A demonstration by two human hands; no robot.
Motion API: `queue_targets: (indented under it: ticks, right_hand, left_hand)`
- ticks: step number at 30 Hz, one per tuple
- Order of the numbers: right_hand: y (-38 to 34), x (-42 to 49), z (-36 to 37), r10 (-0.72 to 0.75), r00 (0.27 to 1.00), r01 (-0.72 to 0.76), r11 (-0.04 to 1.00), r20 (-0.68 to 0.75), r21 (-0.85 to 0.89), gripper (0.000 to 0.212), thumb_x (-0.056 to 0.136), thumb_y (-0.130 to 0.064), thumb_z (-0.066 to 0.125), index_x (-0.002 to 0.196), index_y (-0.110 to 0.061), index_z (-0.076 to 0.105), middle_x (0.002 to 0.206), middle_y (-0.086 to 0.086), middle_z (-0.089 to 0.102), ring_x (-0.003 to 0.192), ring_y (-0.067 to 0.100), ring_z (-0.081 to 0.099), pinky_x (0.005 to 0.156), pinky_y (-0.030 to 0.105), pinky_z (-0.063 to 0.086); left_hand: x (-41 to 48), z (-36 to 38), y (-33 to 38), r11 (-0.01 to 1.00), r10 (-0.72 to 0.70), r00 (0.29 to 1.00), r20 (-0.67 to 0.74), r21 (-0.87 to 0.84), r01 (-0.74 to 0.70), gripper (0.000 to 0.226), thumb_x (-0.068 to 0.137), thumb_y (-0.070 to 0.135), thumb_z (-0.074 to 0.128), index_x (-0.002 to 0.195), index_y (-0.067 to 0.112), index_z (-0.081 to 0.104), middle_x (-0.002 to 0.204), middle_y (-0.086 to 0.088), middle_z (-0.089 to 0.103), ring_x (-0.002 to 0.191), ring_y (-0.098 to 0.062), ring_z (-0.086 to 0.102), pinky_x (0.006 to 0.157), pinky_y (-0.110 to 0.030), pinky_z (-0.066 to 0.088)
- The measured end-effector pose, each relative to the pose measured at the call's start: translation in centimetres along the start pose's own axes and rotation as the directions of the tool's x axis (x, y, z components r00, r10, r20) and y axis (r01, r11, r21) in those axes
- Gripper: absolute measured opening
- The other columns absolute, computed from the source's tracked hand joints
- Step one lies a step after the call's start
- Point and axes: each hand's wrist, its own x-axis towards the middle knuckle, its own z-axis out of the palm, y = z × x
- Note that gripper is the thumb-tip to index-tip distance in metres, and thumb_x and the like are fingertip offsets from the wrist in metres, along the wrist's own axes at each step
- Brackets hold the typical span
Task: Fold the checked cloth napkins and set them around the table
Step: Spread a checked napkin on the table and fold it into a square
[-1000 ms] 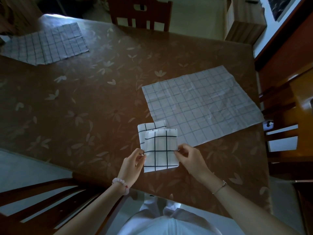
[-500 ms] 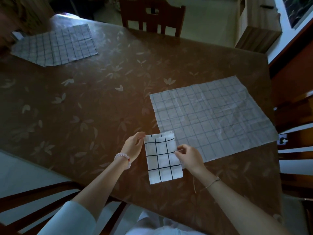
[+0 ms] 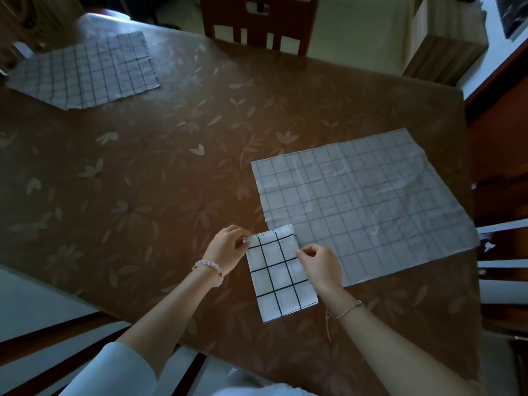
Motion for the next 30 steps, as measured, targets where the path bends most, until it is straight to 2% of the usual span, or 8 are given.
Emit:
queue_targets:
  ticks: [6,12,15,18,20,26,28,30]
  right_hand:
    - [-0.2,0.3,0.2,0.007,0.999,-0.009,0.999,-0.048,-0.052,0.017,0.090,-0.030,0.056,0.087,-0.017,0.066,0.073,-0.007,0.061,0.066,0.008,0.054,0.052,0.020,0.040]
    - [0.0,0.2,0.6,-0.086,0.990,0.073,0.991,-0.109,-0.115,0.022,0.091,-0.034,0.056,0.092,-0.015,0.066,0.076,-0.006,0.063,0.066,0.007,0.055,0.050,0.016,0.037]
    - [0.4,-0.4,0.5,-0.238,0.954,0.199,0.958,-0.185,-0.207,0.025,0.089,-0.030,0.059,0.107,-0.013,0.062,0.097,0.000,0.062,0.088,0.015,0.057,0.068,0.019,0.041]
    - [1.0,-2.4,0.7,-0.576,0.798,0.476,0.783,-0.176,-0.401,0.026,0.086,-0.020,0.058,0.111,-0.013,0.058,0.100,0.001,0.059,0.089,0.018,0.056,0.074,0.027,0.048]
    - [1.8,-4.3,1.3,-0.686,0.723,0.605,0.685,-0.082,-0.405,0.030,0.089,-0.022,0.046,0.116,-0.013,0.057,0.105,0.000,0.060,0.094,0.016,0.057,0.079,0.029,0.051]
    - [5.8,-6.2,3.7,-0.638,0.752,0.621,0.603,0.165,-0.500,0.050,0.095,-0.031,0.031,0.141,-0.012,0.036,0.145,0.003,0.041,0.136,0.018,0.034,0.112,0.040,0.028]
    - [6.4,-6.0,3.9,-0.617,0.764,0.611,0.601,0.187,-0.515,0.051,0.099,-0.035,0.023,0.145,-0.014,0.026,0.151,0.002,0.030,0.142,0.016,0.019,0.113,0.037,0.016]
    - [6.7,-5.9,4.0,-0.590,0.782,0.588,0.593,0.201,-0.550,0.052,0.101,-0.039,0.015,0.146,-0.014,0.024,0.153,0.001,0.024,0.143,0.015,0.012,0.111,0.036,0.014]
  left_hand:
    - [0.5,0.7,0.1,1.000,-0.010,0.999,-0.032,-0.008,0.010,0.014,0.083,0.008,0.063,0.096,0.014,0.066,0.094,0.007,0.056,0.087,-0.011,0.053,0.076,-0.021,0.043]
    - [1.1,1.1,0.1,0.995,-0.097,0.992,-0.083,-0.042,0.094,0.012,0.082,0.003,0.062,0.081,0.014,0.067,0.083,0.003,0.060,0.082,-0.015,0.057,0.075,-0.028,0.048]
    - [1.3,1.0,-0.1,0.992,-0.124,0.988,-0.092,-0.043,0.120,0.014,0.081,0.003,0.062,0.078,0.016,0.068,0.081,0.002,0.064,0.079,-0.014,0.059,0.075,-0.029,0.050]
    - [1.3,1.2,-0.2,0.991,-0.124,0.987,-0.103,-0.057,0.119,0.015,0.081,0.004,0.063,0.076,0.017,0.068,0.079,0.003,0.065,0.076,-0.012,0.060,0.072,-0.027,0.050]
    - [1.3,1.2,-0.1,0.993,-0.113,0.988,-0.107,-0.051,0.108,0.013,0.082,0.005,0.063,0.077,0.016,0.068,0.080,0.002,0.065,0.076,-0.013,0.060,0.071,-0.025,0.049]
    - [0.8,1.2,0.3,0.996,-0.044,0.993,-0.111,0.078,0.052,0.009,0.088,0.011,0.054,0.084,0.016,0.061,0.085,0.004,0.059,0.079,-0.014,0.054,0.065,-0.032,0.048]
    - [0.8,1.3,0.4,0.992,-0.026,0.993,-0.116,0.119,0.039,0.009,0.089,0.011,0.051,0.086,0.015,0.059,0.086,0.002,0.058,0.080,-0.015,0.053,0.063,-0.032,0.047]
    - [0.8,1.3,0.5,0.989,-0.012,0.993,-0.115,0.147,0.029,0.009,0.090,0.011,0.050,0.086,0.015,0.057,0.085,0.001,0.058,0.080,-0.017,0.052,0.061,-0.033,0.046]
